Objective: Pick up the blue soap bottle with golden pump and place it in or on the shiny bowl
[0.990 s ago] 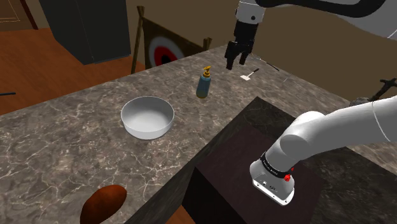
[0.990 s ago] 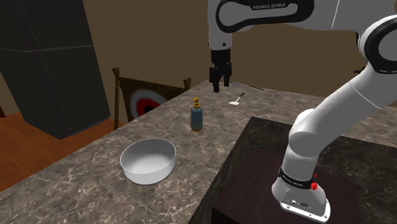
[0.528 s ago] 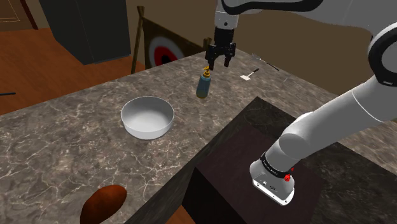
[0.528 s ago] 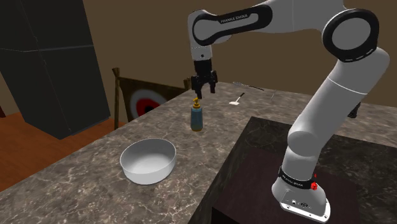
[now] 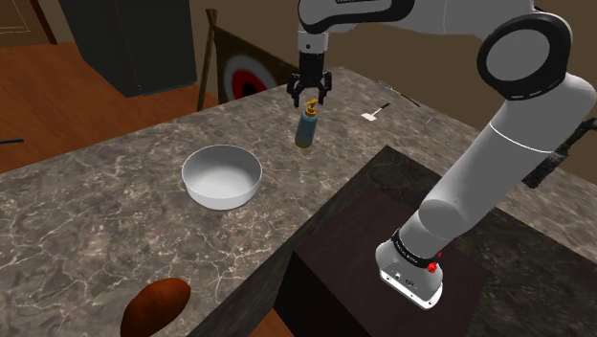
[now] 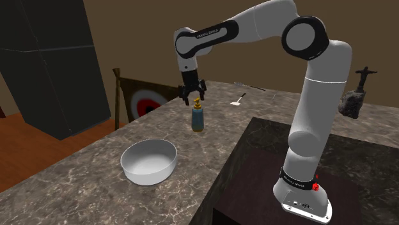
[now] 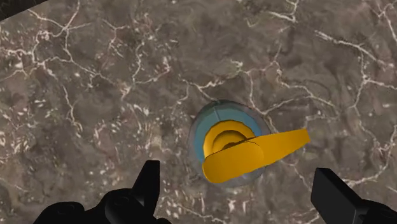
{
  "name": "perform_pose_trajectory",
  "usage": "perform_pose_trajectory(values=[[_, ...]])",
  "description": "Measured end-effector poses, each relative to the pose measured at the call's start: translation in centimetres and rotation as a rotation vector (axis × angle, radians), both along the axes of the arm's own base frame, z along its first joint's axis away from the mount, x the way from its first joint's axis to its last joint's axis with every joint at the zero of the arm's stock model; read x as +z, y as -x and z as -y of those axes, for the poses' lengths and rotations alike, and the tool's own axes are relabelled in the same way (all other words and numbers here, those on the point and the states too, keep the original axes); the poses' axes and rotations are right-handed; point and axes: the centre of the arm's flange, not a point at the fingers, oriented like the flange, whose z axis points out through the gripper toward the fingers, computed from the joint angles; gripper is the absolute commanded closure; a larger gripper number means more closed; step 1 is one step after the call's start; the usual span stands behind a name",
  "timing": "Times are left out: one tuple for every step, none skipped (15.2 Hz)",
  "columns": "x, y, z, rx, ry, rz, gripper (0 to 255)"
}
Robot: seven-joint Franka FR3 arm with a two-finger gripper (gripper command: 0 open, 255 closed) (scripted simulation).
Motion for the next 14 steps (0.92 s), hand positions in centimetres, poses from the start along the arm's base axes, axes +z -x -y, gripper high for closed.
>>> perform_pose_trajectory(values=[[-0.6,-0.4,0.3,-0.009,0.001,-0.004,0],[-1.1,-0.4,0.3,-0.014,0.002,-0.006,0],[-1.5,-0.4,0.3,-0.016,0.002,-0.007,0],[-2.0,-0.4,0.4,-0.017,0.002,-0.007,0],[-2.6,-0.3,0.3,-0.018,0.002,-0.007,0],[-3.1,-0.2,0.4,-0.018,0.002,-0.008,0],[-3.7,-0.1,0.4,-0.018,0.002,-0.008,0],[-4.0,0.0,0.4,-0.018,0.002,-0.008,0],[-4.2,0.0,0.3,-0.018,0.002,-0.008,0],[-4.3,0.1,0.3,-0.018,0.002,-0.008,0],[-4.4,0.1,0.3,-0.018,0.002,-0.008,0],[-4.4,0.1,0.3,-0.018,0.002,-0.008,0],[-4.4,0.1,0.3,-0.018,0.002,-0.007,0],[-4.4,0.1,0.3,-0.018,0.002,-0.007,0]])
